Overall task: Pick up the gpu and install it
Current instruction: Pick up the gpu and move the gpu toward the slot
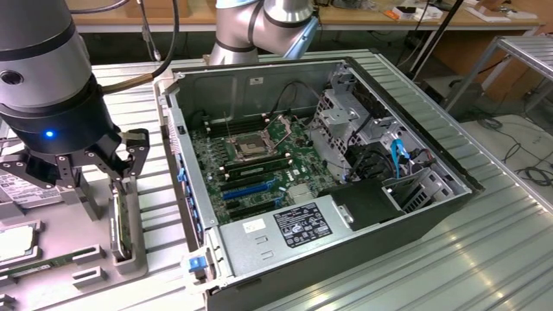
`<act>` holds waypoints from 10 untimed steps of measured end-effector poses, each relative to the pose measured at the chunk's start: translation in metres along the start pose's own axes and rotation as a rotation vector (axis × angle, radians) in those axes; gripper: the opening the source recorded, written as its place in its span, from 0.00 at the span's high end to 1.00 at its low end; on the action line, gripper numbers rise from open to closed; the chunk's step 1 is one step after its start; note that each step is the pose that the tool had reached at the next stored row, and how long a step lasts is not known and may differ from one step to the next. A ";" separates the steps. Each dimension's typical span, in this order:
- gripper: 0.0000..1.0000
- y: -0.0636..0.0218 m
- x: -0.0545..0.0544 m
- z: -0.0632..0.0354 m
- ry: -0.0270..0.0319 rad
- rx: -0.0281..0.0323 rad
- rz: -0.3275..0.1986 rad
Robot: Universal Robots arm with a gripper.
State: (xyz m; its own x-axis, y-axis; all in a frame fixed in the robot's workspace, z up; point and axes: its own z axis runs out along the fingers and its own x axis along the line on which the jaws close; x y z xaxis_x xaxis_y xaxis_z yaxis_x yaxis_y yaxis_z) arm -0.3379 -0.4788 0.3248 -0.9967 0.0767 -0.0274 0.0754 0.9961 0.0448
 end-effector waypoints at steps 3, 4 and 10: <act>0.52 0.0000 0.000 0.0000 0.0000 0.0000 0.000; 0.52 0.0000 0.000 0.0000 0.0000 0.0000 0.000; 0.52 -0.0002 0.000 0.0037 -0.0002 -0.0001 0.000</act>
State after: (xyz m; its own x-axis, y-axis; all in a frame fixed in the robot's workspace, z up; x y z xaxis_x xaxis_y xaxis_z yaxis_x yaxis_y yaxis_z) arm -0.3379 -0.4788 0.3212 -0.9967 0.0767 -0.0276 0.0754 0.9961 0.0449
